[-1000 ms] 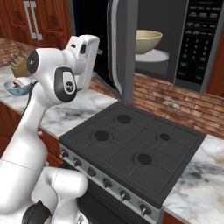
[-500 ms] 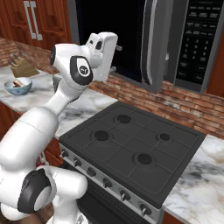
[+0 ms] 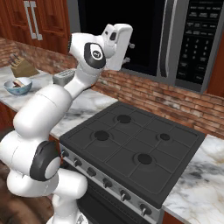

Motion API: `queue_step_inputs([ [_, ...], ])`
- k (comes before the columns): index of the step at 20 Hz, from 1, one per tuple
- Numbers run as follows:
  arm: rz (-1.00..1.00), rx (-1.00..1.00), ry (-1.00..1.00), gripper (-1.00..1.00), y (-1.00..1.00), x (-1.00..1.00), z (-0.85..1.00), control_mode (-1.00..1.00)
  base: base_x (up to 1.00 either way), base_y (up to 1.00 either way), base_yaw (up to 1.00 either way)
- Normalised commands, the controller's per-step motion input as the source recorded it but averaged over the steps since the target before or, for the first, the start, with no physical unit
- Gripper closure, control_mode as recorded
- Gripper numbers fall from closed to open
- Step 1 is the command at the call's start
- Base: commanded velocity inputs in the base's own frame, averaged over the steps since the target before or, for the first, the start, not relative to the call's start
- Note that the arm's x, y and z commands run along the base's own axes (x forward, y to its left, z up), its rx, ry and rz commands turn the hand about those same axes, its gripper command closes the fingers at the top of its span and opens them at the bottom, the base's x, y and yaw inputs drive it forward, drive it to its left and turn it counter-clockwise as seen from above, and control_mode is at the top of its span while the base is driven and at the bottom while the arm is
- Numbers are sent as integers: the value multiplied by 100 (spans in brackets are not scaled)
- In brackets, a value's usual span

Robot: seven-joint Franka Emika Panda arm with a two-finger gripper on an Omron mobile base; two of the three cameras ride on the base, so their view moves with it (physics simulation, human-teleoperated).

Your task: Place the bowl containing the garlic and chicken drumstick in the microwave. Close the microwave door and press the start button to microwave the meal.

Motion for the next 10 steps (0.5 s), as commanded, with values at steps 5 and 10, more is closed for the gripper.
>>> queue_step_inputs([
  [5, 0, 14, 4, -100, -74, 63, 0, -100, 0, 0, 0],
  [10, 0, 4, 0, -100, -40, -51, -3, -100, 0, 0, 0],
])
